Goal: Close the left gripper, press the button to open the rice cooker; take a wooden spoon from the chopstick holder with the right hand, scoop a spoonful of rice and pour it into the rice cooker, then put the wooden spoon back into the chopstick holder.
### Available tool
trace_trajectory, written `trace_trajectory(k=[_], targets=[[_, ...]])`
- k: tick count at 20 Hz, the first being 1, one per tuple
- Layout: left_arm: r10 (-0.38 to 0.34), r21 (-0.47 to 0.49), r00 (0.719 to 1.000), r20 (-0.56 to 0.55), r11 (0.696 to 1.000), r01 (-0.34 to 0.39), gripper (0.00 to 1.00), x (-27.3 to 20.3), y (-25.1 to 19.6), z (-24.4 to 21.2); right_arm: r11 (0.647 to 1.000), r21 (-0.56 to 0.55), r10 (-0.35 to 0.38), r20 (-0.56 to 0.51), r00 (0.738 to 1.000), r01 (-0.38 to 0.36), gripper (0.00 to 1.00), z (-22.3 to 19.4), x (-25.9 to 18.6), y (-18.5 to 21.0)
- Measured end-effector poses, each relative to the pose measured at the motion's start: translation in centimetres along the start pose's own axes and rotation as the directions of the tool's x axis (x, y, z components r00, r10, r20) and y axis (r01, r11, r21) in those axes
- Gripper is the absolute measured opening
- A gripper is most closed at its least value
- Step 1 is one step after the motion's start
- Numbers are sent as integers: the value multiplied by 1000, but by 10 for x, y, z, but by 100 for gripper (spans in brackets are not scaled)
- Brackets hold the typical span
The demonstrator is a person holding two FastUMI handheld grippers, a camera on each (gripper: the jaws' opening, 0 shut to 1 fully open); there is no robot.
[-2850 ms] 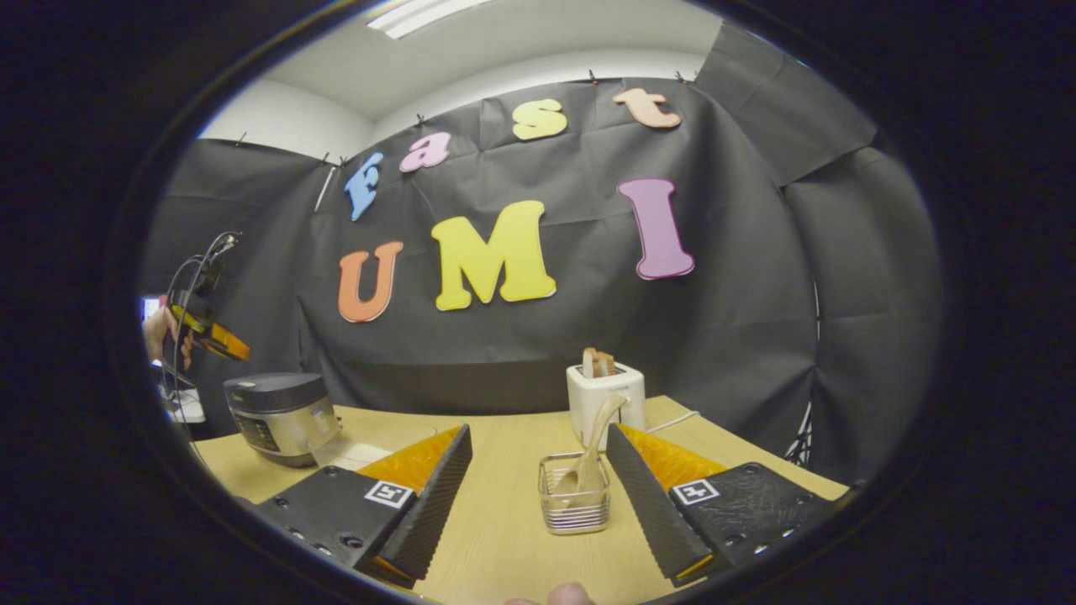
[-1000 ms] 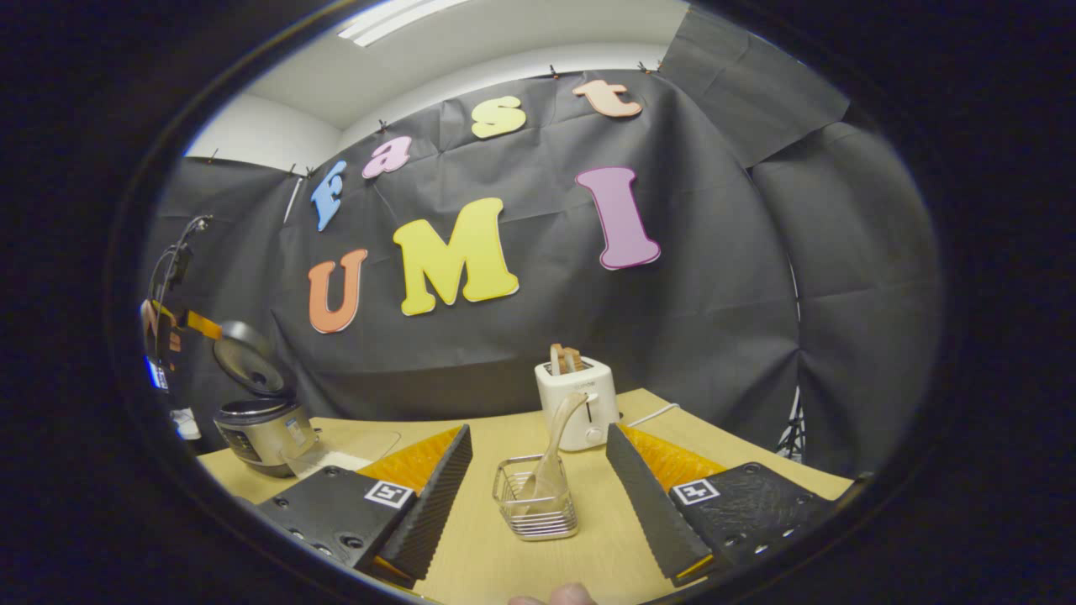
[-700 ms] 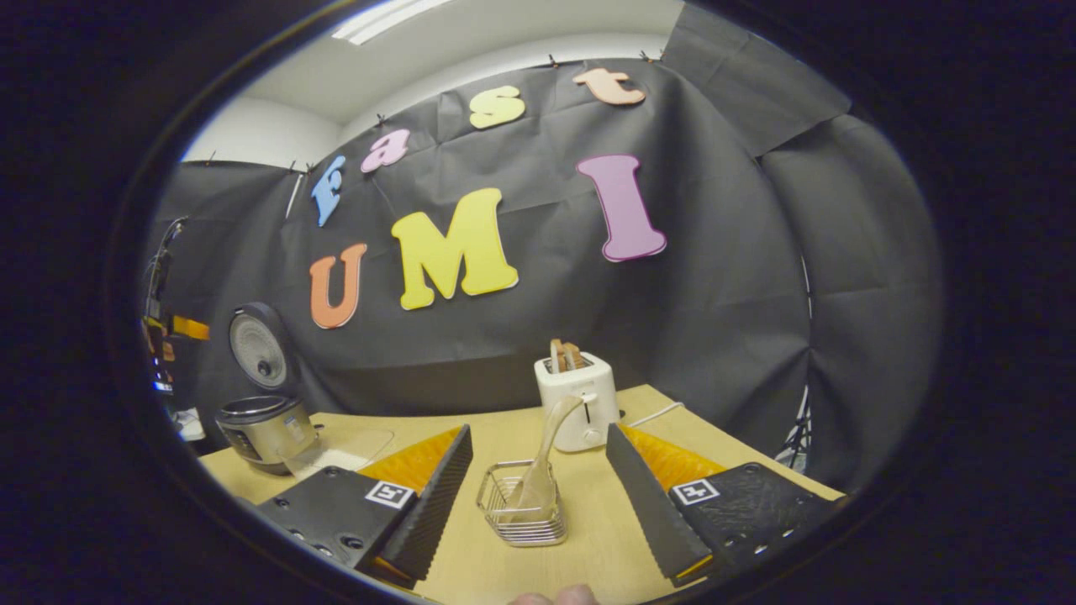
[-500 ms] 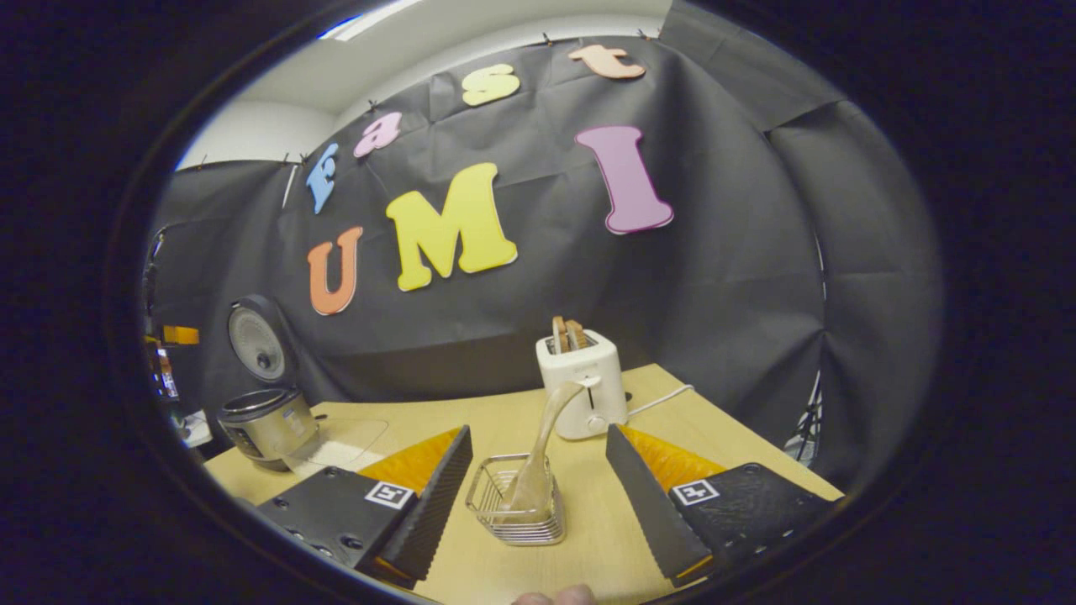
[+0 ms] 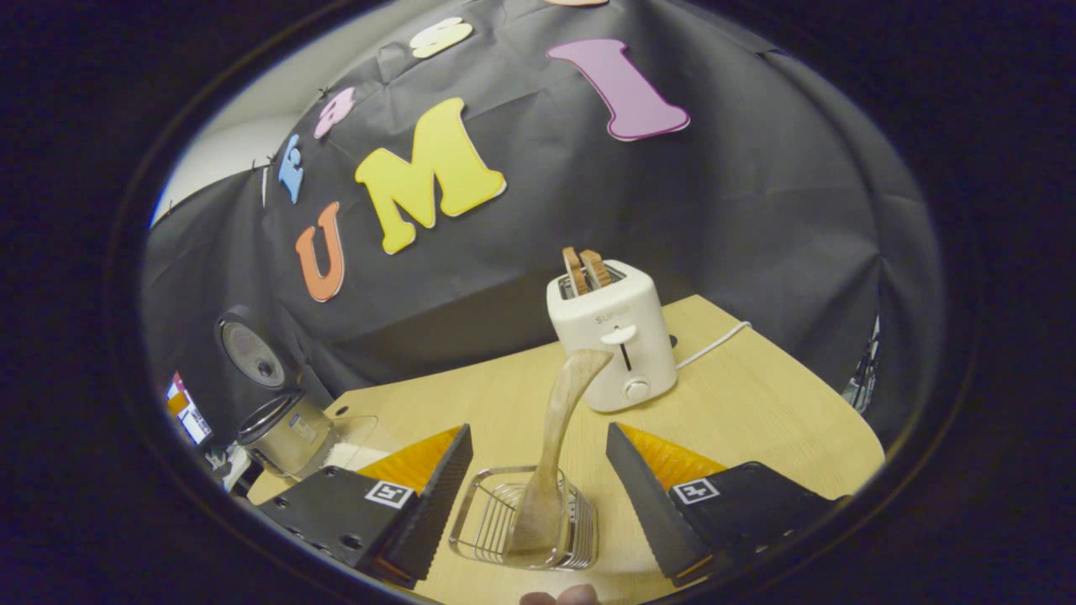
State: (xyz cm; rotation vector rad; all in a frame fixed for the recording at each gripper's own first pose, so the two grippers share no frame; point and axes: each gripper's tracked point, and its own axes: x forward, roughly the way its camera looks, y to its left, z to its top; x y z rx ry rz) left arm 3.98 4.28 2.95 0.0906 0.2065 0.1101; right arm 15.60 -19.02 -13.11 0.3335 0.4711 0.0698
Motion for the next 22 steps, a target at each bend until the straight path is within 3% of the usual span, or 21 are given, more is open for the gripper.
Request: trace_trajectory(k=[3, 6, 9, 10, 11, 15, 17, 19, 22], targets=[[-1, 19, 1000, -5, 1000, 1, 99, -11, -6, -7, 1000, 2, -5, -37, 999, 5, 96, -5, 24, -8], [22, 76, 999, -25, 997, -20, 95, -15, -8, -15, 994, 94, 65, -68, 996, -58, 95, -15, 38, -4], [15, 86, 1000, -25, 996, -13, 99, -16, -18, -12, 990, 126, 76, -90, 993, -64, 75, -25, 50, -10], [13, 83, 999, -30, 997, -11, 99, -16, -21, -13, 988, 134, 93, -96, 991, -79, 74, -26, 53, -7], [11, 74, 999, -40, 997, -8, 99, -18, -24, -13, 986, 141, 108, -98, 989, -94, 79, -28, 56, -7], [-10, 60, 997, -74, 998, 15, 99, -21, -35, -21, 983, 134, 137, -103, 985, -123, 30, -25, 57, -3], [-9, 58, 997, -81, 998, 14, 99, -23, -36, -23, 989, 93, 124, -93, 988, -116, 21, -22, 52, -3], [-22, 29, 996, -90, 999, 25, 99, -27, -42, -26, 982, 127, 149, -65, 987, -140, 10, -12, 47, 6], [-48, 3, 997, -68, 999, 48, 100, -29, -50, -22, 987, 86, 140, -22, 990, -138, 10, -4, 37, 11]])
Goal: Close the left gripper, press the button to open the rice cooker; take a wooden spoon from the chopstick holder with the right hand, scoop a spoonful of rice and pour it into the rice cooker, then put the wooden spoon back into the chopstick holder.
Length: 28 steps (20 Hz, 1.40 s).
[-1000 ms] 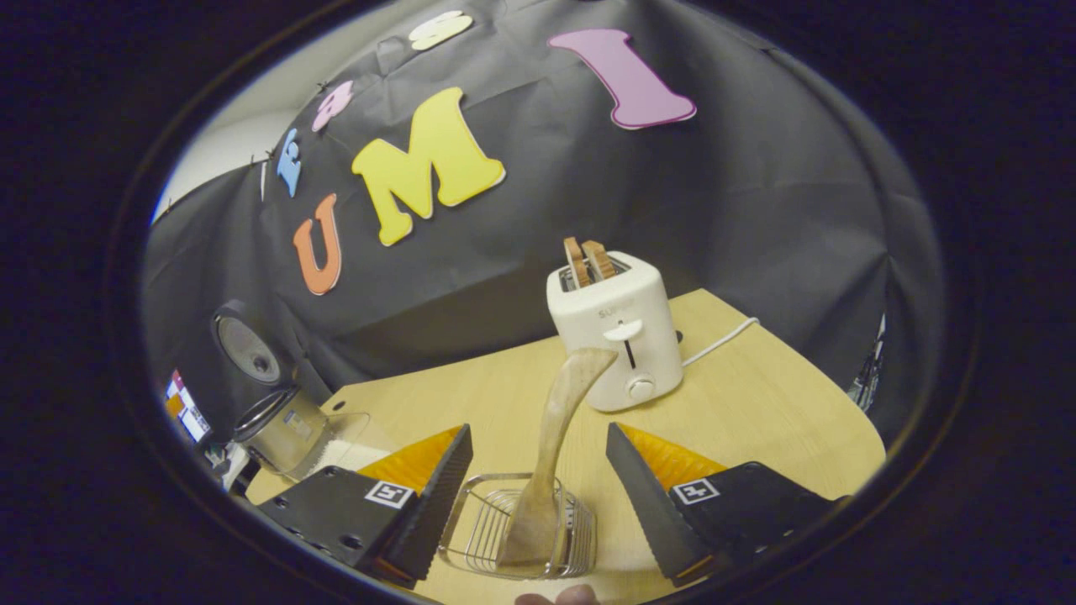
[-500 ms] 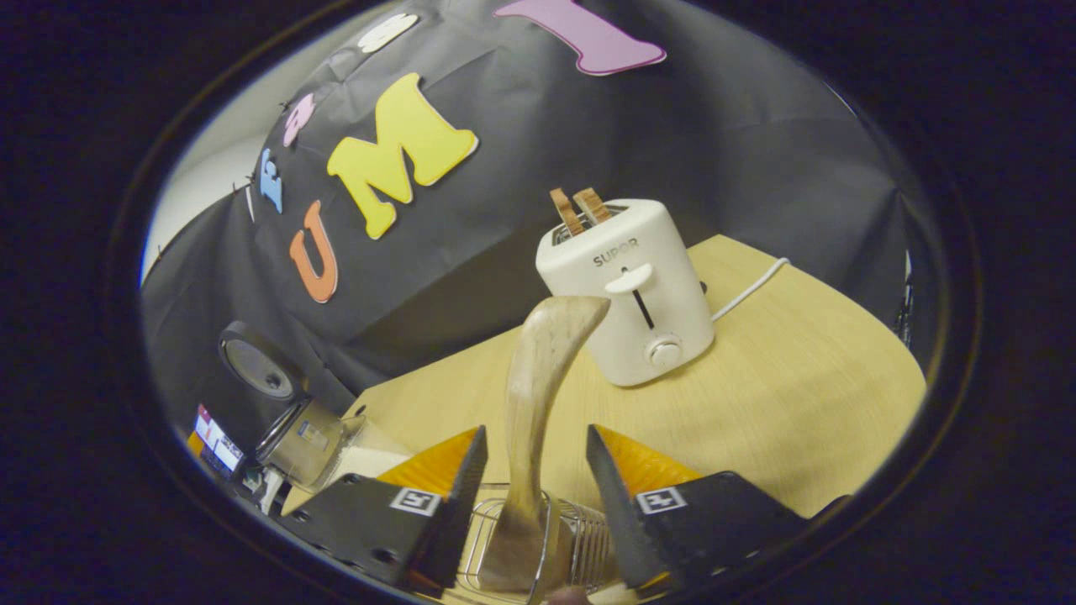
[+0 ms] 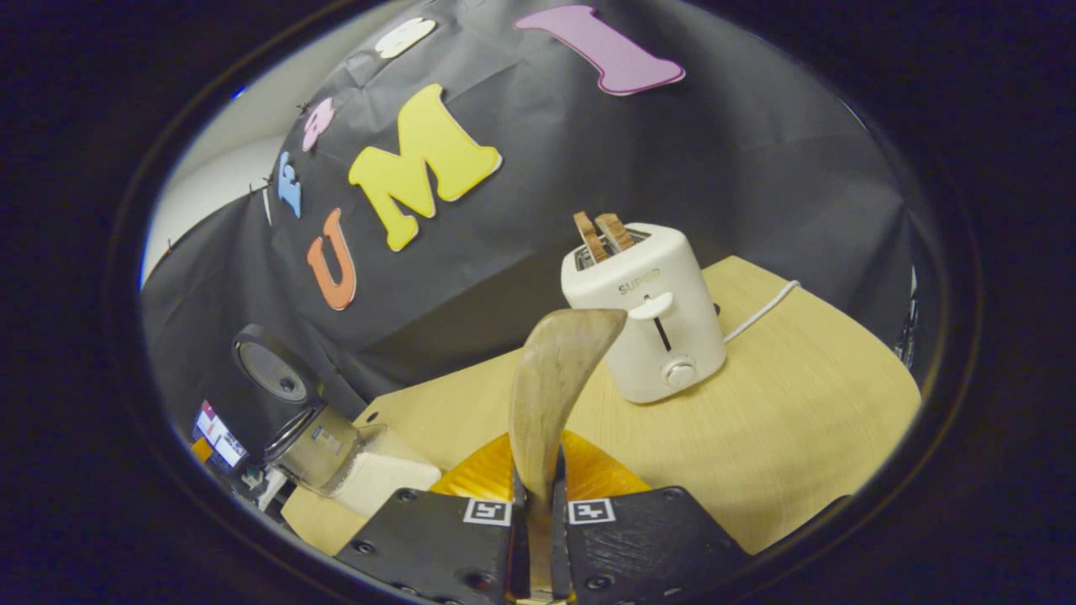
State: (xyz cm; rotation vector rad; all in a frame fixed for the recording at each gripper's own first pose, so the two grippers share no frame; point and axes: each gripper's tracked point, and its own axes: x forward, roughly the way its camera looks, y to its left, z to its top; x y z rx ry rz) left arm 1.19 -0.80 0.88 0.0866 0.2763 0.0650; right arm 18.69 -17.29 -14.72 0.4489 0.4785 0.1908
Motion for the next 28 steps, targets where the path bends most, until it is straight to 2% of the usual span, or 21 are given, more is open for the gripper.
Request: trace_trajectory(k=[3, 7, 8, 9, 13, 15, 19, 22, 24, 28], targets=[[13, -4, 1000, 22, 1000, -13, 99, -1, 4, -4, 999, -49, -11, 70, 997, 14, 10, 18, -16, 10], [-1, -62, 999, 48, 998, 4, 99, 3, 5, -11, 984, -147, -70, 200, 977, 100, 10, 48, -36, 23], [-12, -81, 999, 50, 997, 16, 99, 4, 5, -15, 980, -161, -82, 224, 971, 120, 1, 53, -40, 29], [-24, -107, 998, 59, 994, 30, 99, 3, 3, -18, 975, -177, -90, 234, 968, 134, 1, 57, -44, 36], [-34, -147, 995, 91, 988, 47, 99, 6, 16, -22, 947, -267, -99, 284, 954, 178, 1, 69, -55, 73], [-34, -144, 993, 113, 988, 50, 99, 6, 23, -20, 944, -286, -77, 288, 954, 163, 0, 70, -55, 106], [-42, -144, 987, 156, 988, 65, 99, 8, 39, -23, 941, -322, -15, 264, 964, 103, 0, 59, -38, 177], [-18, -100, 990, 139, 994, 32, 99, 9, 61, -32, 929, -367, 34, 226, 973, 53, 0, 37, -6, 232], [-19, -76, 986, 165, 997, 32, 99, 6, 66, -25, 922, -386, 61, 194, 979, 19, 1, 21, 18, 262], [-19, -5, 983, 181, 1000, 21, 99, -4, 77, -27, 889, -456, 25, 152, 988, 47, 1, -9, 75, 285]])
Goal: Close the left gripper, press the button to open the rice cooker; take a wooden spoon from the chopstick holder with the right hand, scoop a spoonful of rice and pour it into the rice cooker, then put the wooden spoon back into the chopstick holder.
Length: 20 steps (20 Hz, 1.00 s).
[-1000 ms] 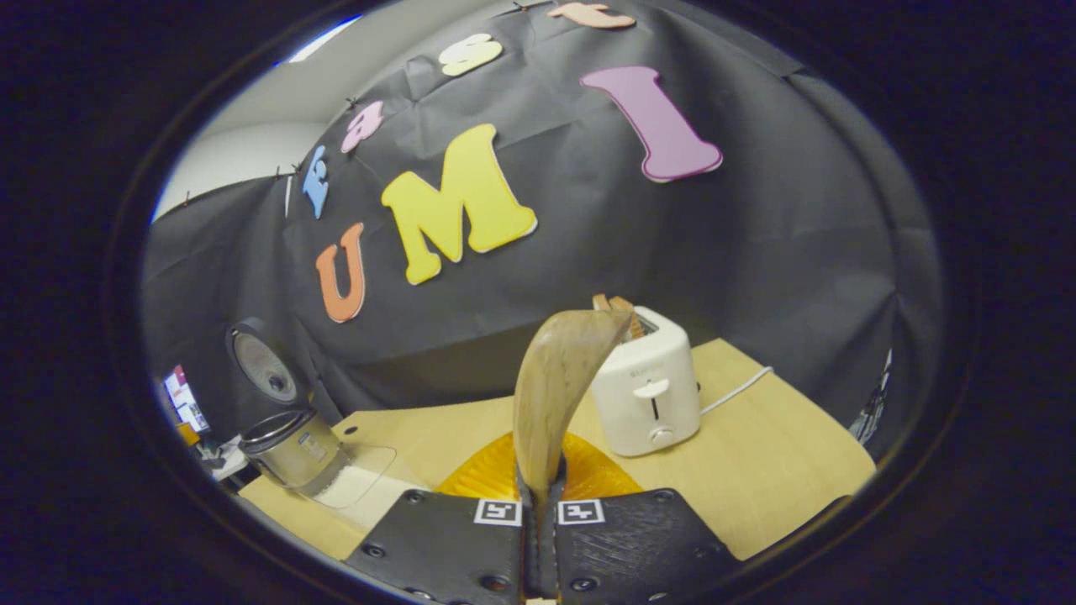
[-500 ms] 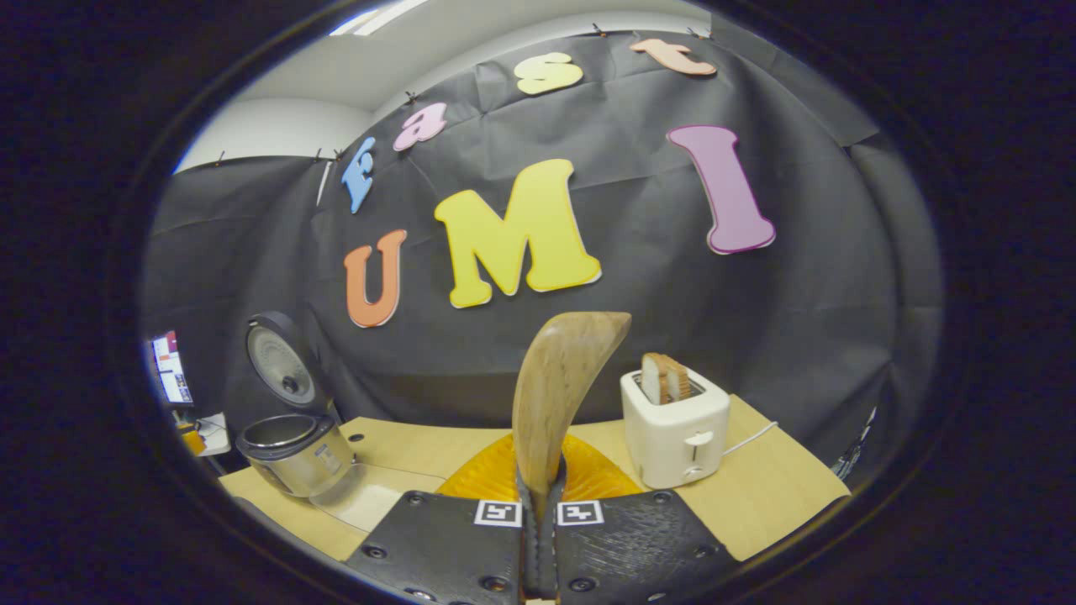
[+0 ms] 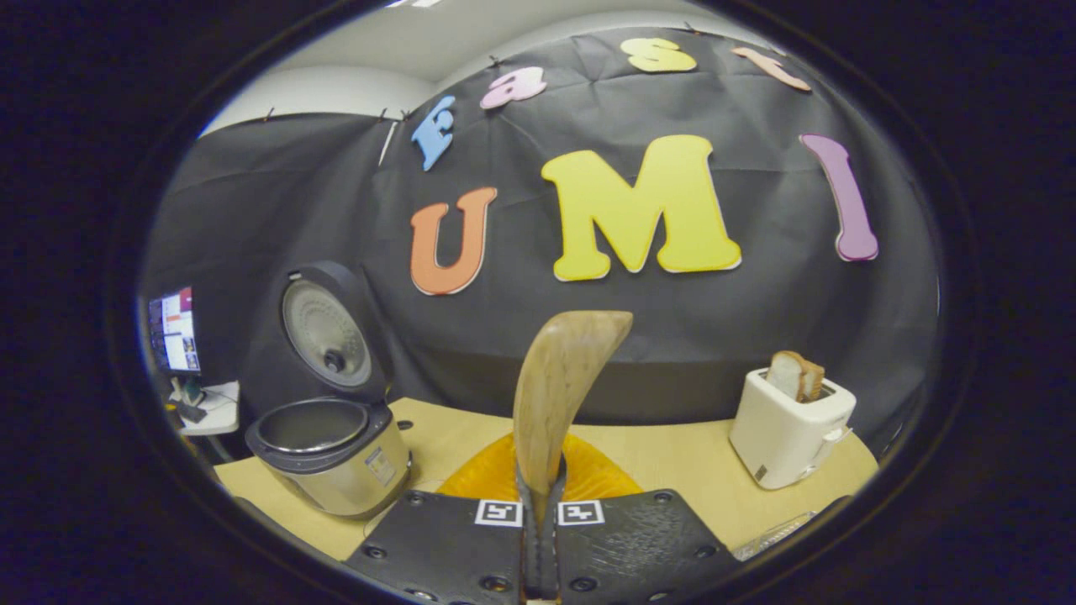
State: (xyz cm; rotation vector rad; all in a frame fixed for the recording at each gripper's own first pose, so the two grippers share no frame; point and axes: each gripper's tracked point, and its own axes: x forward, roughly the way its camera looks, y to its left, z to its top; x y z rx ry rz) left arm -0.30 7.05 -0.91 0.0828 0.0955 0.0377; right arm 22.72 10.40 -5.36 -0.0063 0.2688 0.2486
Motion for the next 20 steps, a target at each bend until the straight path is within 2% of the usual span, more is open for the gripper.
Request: trace_trajectory(k=[3, 7, 10, 14, 16, 17, 18, 20], targets=[[62, 52, 998, 23, 997, -63, 99, -12, 25, 10, 999, -42, -37, -61, 997, 34, 0, -30, 25, 13], [57, 35, 998, 39, 998, -58, 99, -18, 30, 16, 989, -123, -101, -142, 985, 83, 1, -60, 41, 18], [85, 29, 996, 36, 996, -86, 99, -21, 45, 15, 980, -169, -139, -204, 969, 105, 1, -80, 51, 17], [88, 10, 996, 26, 996, -89, 99, -19, 52, 11, 970, -197, -190, -256, 948, 141, 1, -99, 56, 14], [96, 7, 995, 25, 995, -96, 99, -21, 59, 11, 971, -194, -191, -292, 937, 137, 0, -110, 57, 21], [106, 0, 994, 27, 994, -106, 95, -22, 65, 11, 973, -183, -190, -306, 933, 138, 1, -114, 57, 25], [112, -12, 993, 29, 994, -112, 99, -23, 70, 11, 974, -178, -193, -307, 932, 143, 1, -114, 57, 28], [114, -40, 993, 31, 993, -113, 99, -24, 73, 13, 986, -124, -145, -325, 934, 110, 1, -118, 57, 46]])
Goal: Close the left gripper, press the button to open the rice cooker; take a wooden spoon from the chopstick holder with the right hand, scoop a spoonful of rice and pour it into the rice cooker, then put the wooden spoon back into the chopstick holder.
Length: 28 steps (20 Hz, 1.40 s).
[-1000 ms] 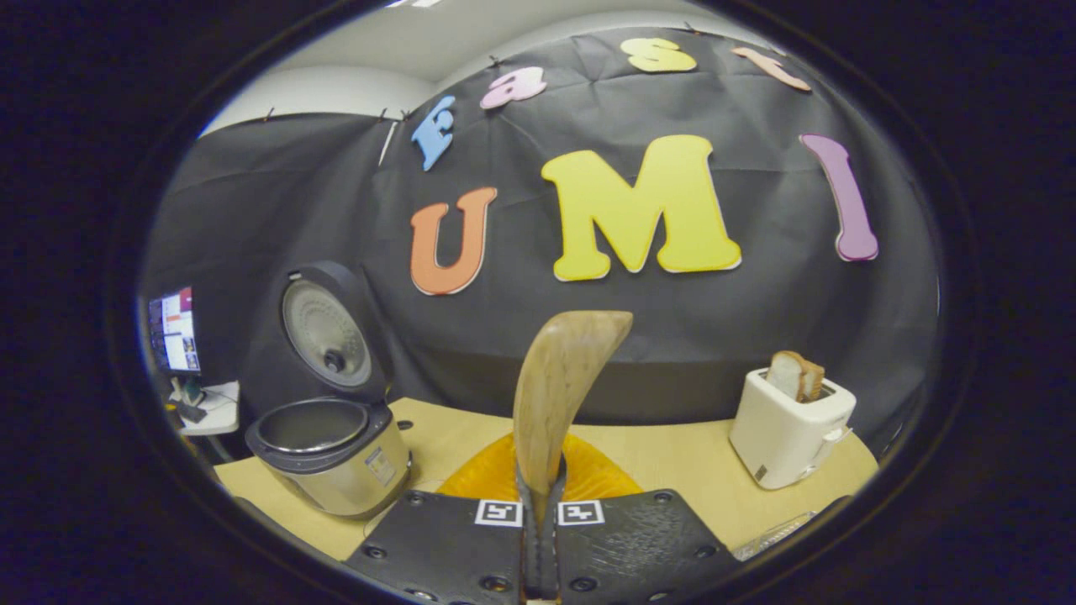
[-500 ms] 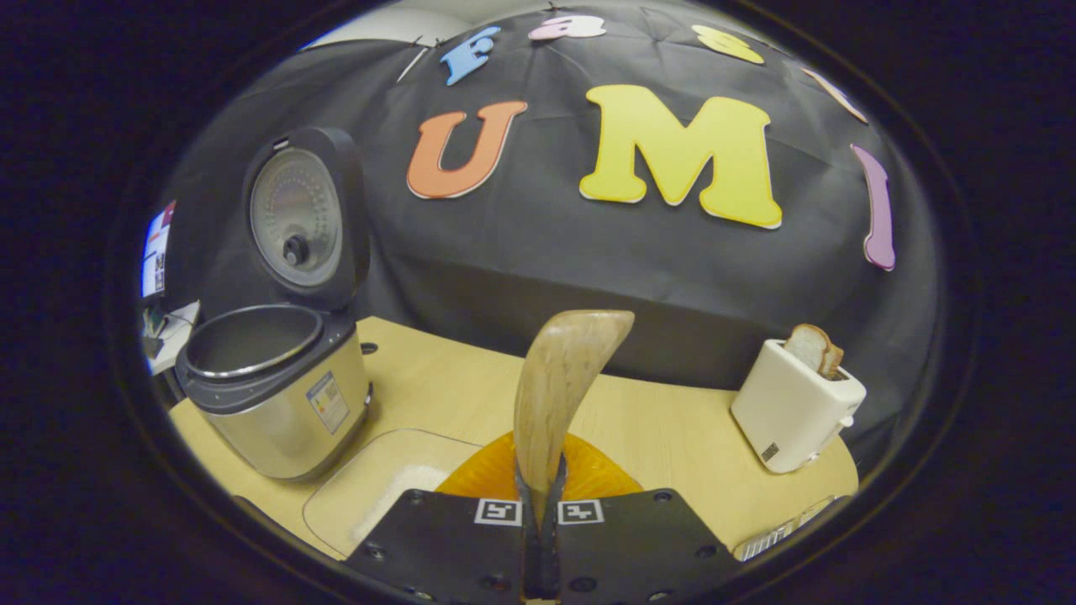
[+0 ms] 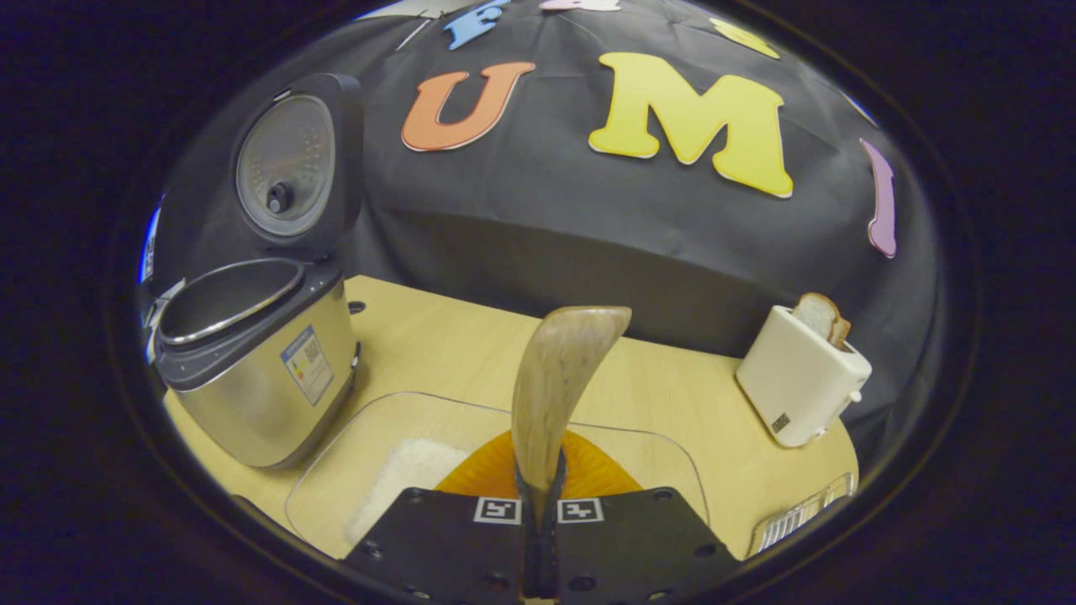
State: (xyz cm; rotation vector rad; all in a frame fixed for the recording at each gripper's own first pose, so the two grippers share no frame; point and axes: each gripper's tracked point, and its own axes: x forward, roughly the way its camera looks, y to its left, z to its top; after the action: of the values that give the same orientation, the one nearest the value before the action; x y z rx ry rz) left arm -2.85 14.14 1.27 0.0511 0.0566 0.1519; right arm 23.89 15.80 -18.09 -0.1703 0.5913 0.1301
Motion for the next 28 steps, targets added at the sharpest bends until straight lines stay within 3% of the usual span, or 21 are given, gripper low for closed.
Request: trace_trajectory(k=[4, 10, 16, 23, 26, 28], targets=[[13, -14, 1000, -6, 1000, -13, 99, -1, 8, -1, 987, 122, 104, 6, 995, -104, 1, 4, -3, 35], [-25, -56, 1000, -10, 998, 24, 99, -1, 0, 0, 936, 315, 155, 32, 987, -157, 1, 12, -6, 41], [-14, -39, 1000, -12, 999, 14, 99, -2, 2, 0, 822, 528, 201, 83, 976, -214, 1, 23, -13, 22], [-35, -57, 999, -9, 998, 34, 99, 2, -8, -2, 699, 666, 178, 190, 966, -260, 1, 43, -36, -35], [-50, -52, 999, -19, 997, 49, 99, 6, -18, -7, 626, 722, 178, 234, 956, -293, 1, 48, -45, -53], [-51, -36, 998, -28, 998, 50, 99, 7, -21, -9, 560, 763, 175, 271, 947, -322, 1, 47, -49, -64]])
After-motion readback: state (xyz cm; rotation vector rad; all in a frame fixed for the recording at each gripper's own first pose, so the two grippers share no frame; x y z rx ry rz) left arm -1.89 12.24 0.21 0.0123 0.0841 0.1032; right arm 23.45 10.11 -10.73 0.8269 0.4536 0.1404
